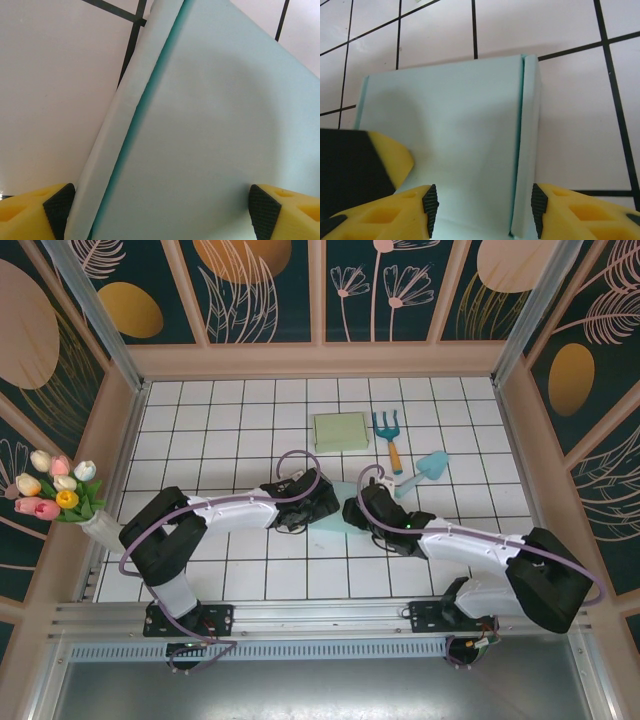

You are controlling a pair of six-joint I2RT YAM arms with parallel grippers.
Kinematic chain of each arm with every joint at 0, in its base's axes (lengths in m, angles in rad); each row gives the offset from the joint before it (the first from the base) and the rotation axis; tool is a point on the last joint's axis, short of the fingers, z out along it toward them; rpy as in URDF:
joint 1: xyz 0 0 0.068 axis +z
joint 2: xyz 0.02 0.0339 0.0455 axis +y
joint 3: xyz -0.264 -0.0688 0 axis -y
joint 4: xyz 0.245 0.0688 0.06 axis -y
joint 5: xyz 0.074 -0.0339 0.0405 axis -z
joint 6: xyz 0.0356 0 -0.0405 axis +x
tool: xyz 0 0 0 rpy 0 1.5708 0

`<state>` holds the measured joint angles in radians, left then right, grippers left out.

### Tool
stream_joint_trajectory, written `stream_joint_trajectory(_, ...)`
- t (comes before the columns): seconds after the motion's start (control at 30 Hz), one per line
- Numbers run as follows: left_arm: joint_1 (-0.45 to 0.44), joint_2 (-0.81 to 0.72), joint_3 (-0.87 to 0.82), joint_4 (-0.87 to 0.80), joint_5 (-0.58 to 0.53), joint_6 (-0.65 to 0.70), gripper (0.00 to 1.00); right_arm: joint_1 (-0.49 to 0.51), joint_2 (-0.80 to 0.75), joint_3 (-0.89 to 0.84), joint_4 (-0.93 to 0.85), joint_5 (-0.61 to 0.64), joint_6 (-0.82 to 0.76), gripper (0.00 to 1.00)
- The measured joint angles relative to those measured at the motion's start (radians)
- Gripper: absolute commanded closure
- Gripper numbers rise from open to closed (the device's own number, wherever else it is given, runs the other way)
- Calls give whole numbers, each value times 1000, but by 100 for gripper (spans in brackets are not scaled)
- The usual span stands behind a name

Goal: Fold the paper box

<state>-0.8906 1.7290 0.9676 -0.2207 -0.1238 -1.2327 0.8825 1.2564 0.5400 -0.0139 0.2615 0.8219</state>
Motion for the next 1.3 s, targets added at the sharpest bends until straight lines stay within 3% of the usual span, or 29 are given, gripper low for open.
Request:
stream_joint_trajectory(0.6,0,0,0,0,0,0,11,82,-56,-103,-13,2,86,49)
stream_joint_trajectory(1.3,0,0,0,0,-8,0,11,101,-56,-113,29,-23,102,63)
